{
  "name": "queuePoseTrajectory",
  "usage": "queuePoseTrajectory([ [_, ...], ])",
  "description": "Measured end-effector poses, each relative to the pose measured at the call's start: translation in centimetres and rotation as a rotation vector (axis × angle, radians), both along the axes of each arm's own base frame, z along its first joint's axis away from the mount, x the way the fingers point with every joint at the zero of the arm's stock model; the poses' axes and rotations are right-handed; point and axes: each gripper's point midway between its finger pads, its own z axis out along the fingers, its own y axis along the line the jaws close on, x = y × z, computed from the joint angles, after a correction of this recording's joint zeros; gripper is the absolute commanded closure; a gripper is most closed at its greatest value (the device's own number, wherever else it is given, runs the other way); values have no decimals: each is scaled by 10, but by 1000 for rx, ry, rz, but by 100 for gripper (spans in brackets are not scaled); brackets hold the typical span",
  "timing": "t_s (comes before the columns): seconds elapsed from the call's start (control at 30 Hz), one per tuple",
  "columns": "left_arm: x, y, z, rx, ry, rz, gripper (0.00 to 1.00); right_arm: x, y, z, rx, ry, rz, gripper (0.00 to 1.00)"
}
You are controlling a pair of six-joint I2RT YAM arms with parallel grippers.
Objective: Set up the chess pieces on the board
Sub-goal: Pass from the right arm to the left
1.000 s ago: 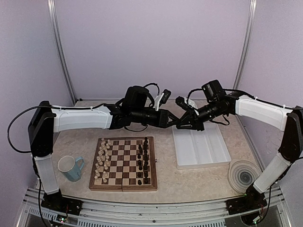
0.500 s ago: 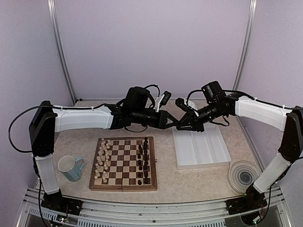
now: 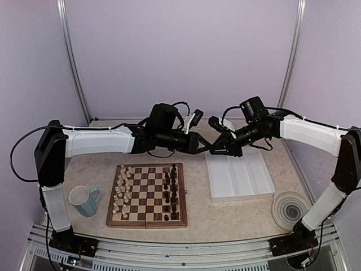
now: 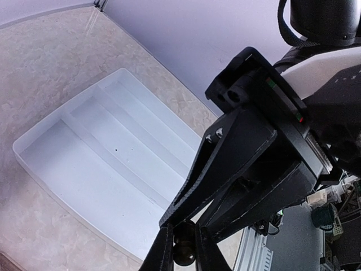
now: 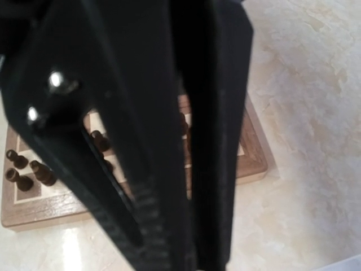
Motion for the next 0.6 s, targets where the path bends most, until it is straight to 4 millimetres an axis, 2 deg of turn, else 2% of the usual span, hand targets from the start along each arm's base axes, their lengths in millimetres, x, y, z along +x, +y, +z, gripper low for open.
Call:
queuePoseTrajectory([
  [0.2,0,1,-1,5,5,-7,92,1,0,0,0,-4,-5,69],
  [0.37,6,14,-16,110,-6,15,92,-1,-3,-10,-14,-16,6,57],
  [0.47,21,33,-28,226,-50,69,92,-9,-9,-21,-31,-15,13,56],
  [0.6,38,77,-47,422,-97,161,92,-3,-16,-28,-67,-46,-12,55],
])
